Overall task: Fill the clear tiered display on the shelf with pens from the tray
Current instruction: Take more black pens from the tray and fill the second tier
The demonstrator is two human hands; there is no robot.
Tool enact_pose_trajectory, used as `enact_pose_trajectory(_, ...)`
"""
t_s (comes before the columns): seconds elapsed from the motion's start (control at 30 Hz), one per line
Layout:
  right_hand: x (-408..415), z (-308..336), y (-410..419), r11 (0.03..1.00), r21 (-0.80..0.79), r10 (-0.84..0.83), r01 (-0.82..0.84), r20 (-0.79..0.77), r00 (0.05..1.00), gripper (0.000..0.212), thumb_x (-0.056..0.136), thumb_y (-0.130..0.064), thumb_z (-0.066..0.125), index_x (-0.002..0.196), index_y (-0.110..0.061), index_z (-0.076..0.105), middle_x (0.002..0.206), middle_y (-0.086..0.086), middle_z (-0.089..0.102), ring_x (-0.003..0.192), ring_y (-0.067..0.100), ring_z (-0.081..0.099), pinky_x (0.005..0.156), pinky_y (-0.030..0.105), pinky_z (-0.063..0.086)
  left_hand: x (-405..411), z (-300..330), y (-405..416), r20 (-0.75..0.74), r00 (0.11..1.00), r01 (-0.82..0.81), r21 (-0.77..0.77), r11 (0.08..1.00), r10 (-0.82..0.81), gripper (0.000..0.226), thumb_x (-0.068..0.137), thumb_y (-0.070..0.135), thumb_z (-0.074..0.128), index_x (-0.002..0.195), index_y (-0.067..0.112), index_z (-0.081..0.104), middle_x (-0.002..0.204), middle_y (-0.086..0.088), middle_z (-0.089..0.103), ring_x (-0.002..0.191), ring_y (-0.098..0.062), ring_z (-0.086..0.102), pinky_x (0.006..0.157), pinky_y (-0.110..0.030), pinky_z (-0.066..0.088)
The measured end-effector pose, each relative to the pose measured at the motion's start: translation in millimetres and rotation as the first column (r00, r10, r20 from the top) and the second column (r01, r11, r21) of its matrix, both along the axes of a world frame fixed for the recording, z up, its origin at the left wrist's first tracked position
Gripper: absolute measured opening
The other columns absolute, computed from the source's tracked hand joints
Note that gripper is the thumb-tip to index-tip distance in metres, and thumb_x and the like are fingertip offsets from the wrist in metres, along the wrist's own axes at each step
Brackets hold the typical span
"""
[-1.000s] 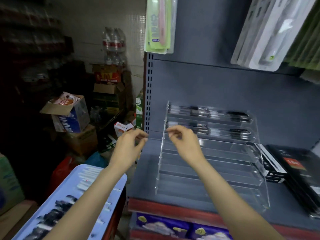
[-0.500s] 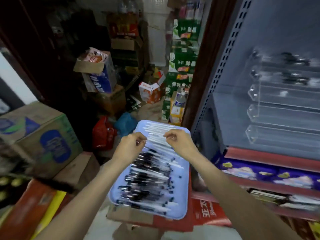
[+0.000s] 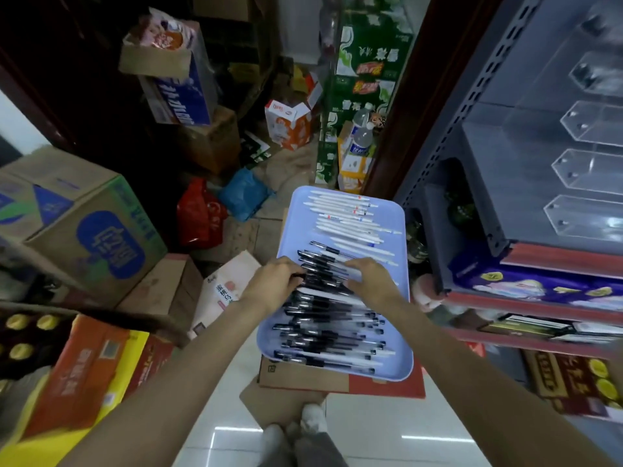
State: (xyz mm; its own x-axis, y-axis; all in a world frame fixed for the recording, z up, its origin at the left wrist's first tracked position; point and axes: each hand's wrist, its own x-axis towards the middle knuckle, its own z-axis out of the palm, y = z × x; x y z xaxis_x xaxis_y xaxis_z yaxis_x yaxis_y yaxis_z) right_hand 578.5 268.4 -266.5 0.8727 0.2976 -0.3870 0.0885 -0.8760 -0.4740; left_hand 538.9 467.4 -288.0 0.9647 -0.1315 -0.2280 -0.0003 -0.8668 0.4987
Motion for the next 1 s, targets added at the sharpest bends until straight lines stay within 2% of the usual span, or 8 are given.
enact_pose_trajectory(0.27, 7.2, -12.0, 4.3, 1.0, -0.027, -0.015, 0.016, 0.056, 0.998, 0.029, 0.096, -0.015, 0.05, 0.125, -0.011, 0.052, 0.127, 0.013, 0.044, 0.116, 0.029, 0.047, 0.091, 0.033, 0.042, 16.8, -4.7, -7.6, 0.02, 0.998, -0.051, -0.15, 0.987, 0.054, 0.02, 0.08, 0.014, 0.071, 0.099, 0.009, 0.066, 0.099, -0.004, 0.049, 0.096, -0.023, 0.056, 0.09, -0.033, 0.046)
enact_pose_trajectory(0.43, -1.3, -10.3, 0.4, 0.993, 0.118, 0.025, -0.029, 0.034, 0.999, 0.02, 0.091, -0.021, 0.059, 0.106, -0.008, 0.059, 0.105, 0.004, 0.044, 0.098, 0.019, 0.045, 0.082, 0.023, 0.035, 15.3, -9.3, -4.7, 0.003, 0.997, -0.08, -0.22, 0.972, 0.083, 0.017, 0.078, 0.011, 0.073, 0.092, 0.007, 0.065, 0.091, -0.001, 0.05, 0.082, -0.017, 0.052, 0.072, -0.017, 0.035)
enact_pose_trajectory(0.53, -1.7, -7.5, -5.2, 0.99, 0.116, 0.08, -0.079, -0.008, 0.997, 0.023, 0.088, -0.019, 0.064, 0.107, -0.008, 0.063, 0.108, 0.003, 0.043, 0.104, 0.017, 0.045, 0.086, 0.018, 0.032, 14.0, -10.3, -1.0, -0.011, 0.985, -0.166, -0.32, 0.933, 0.171, 0.012, 0.079, 0.011, 0.073, 0.088, 0.007, 0.066, 0.086, -0.002, 0.057, 0.076, -0.015, 0.053, 0.062, -0.015, 0.031)
enact_pose_trajectory(0.6, -0.3, -7.2, -7.7, 0.993, 0.079, 0.084, -0.083, -0.013, 0.996, 0.024, 0.089, -0.015, 0.062, 0.111, -0.007, 0.062, 0.117, 0.008, 0.047, 0.11, 0.021, 0.048, 0.082, 0.014, 0.029, 13.7, -10.1, 0.4, -0.055, 0.972, -0.23, -0.442, 0.867, 0.23, 0.009, 0.08, 0.009, 0.071, 0.084, 0.009, 0.064, 0.079, 0.001, 0.059, 0.074, -0.013, 0.054, 0.061, -0.013, 0.036)
enact_pose_trajectory(0.7, 1.0, -7.9, -7.9, 0.997, 0.067, 0.051, -0.05, -0.017, 0.999, 0.02, 0.089, -0.01, 0.061, 0.109, -0.005, 0.062, 0.119, 0.011, 0.049, 0.109, 0.024, 0.051, 0.075, 0.008, 0.026, 11.1, -7.9, 0.0, -0.187, 0.931, -0.36, -0.619, 0.698, 0.314, 0.012, 0.081, 0.003, 0.068, 0.082, 0.012, 0.06, 0.078, 0.004, 0.06, 0.076, -0.01, 0.056, 0.075, -0.016, 0.043)
enact_pose_trajectory(0.8, 1.5, -6.9, -6.1, 0.996, 0.082, 0.034, -0.032, -0.019, 0.999, 0.017, 0.088, -0.008, 0.062, 0.105, -0.003, 0.063, 0.118, 0.011, 0.05, 0.106, 0.024, 0.052, 0.072, 0.006, 0.026, 9.2, -7.6, -2.5, -0.274, 0.889, -0.451, -0.658, 0.603, 0.366, 0.012, 0.083, 0.003, 0.066, 0.094, 0.003, 0.063, 0.079, -0.002, 0.061, 0.074, -0.007, 0.059, 0.073, -0.013, 0.047)
enact_pose_trajectory(0.9, 1.0, -4.3, -3.3, 0.998, 0.012, 0.06, -0.06, -0.005, 0.998, 0.016, 0.09, -0.008, 0.06, 0.098, 0.006, 0.064, 0.113, 0.018, 0.052, 0.103, 0.03, 0.056, 0.072, 0.02, 0.035, 6.5, -4.1, -8.1, -0.357, 0.849, -0.513, -0.734, 0.445, 0.389, 0.004, 0.087, 0.003, 0.061, 0.09, 0.005, 0.061, 0.074, 0.0, 0.065, 0.058, 0.002, 0.063, 0.059, -0.008, 0.047)
enact_pose_trajectory(1.0, 0.0, 2.6, -1.9, 0.996, -0.022, 0.089, -0.09, -0.017, 0.996, 0.022, 0.093, -0.004, 0.05, 0.093, 0.015, 0.061, 0.092, 0.027, 0.046, 0.098, 0.041, 0.056, 0.069, 0.029, 0.037, 4.8, 1.6, -9.8, -0.441, 0.796, -0.564, -0.789, 0.244, 0.413, 0.01, 0.092, 0.008, 0.056, 0.084, 0.013, 0.06, 0.068, 0.008, 0.069, 0.06, 0.002, 0.065, 0.056, -0.009, 0.047)
